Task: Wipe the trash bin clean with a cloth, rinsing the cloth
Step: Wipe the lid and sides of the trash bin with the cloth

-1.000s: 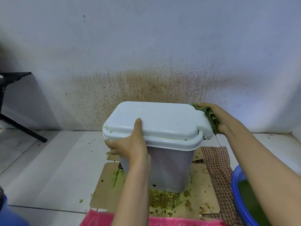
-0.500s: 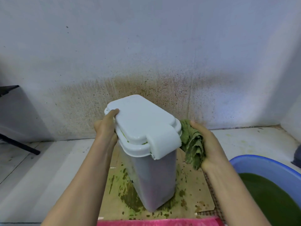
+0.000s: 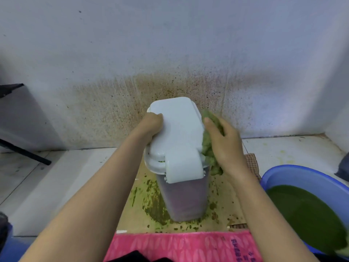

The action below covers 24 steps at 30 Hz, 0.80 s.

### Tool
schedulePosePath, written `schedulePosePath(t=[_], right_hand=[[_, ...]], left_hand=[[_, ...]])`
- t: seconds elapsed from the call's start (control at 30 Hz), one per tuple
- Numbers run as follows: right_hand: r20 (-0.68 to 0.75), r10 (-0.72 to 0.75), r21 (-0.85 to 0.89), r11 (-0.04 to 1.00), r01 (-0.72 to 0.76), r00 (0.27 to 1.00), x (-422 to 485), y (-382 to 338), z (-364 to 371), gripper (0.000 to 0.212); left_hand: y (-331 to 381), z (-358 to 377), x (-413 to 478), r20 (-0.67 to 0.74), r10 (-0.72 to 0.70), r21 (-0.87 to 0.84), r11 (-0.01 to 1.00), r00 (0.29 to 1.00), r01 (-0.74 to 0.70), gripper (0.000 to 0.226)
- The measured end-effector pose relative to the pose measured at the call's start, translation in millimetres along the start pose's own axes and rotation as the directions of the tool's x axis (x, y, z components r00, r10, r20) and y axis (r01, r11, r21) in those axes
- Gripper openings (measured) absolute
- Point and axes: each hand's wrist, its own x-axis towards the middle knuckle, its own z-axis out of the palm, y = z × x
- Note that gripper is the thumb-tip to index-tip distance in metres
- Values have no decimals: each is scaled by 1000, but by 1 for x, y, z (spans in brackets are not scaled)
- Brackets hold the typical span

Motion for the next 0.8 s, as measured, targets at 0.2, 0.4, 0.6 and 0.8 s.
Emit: schedulePosePath(t=[0.2, 0.4, 0.6, 0.8], right_hand=[[458, 103, -351, 933, 73, 883, 89, 6, 24, 48], [338, 211, -34, 977, -213, 917, 138, 34, 37, 60], [224, 199, -41, 980, -195, 954, 102, 32, 25, 39], [52, 54, 215, 975, -64, 997, -3, 38, 12, 43]], left_hand=[[-15, 9, 8, -69, 78, 138, 988, 995, -68, 58], [-16, 13, 16, -113, 105, 242, 967, 988, -75, 55], [-12, 11, 23, -110, 72, 357, 934, 991, -28, 60], [-13, 10, 23, -88, 76, 399, 916, 993, -35, 60]])
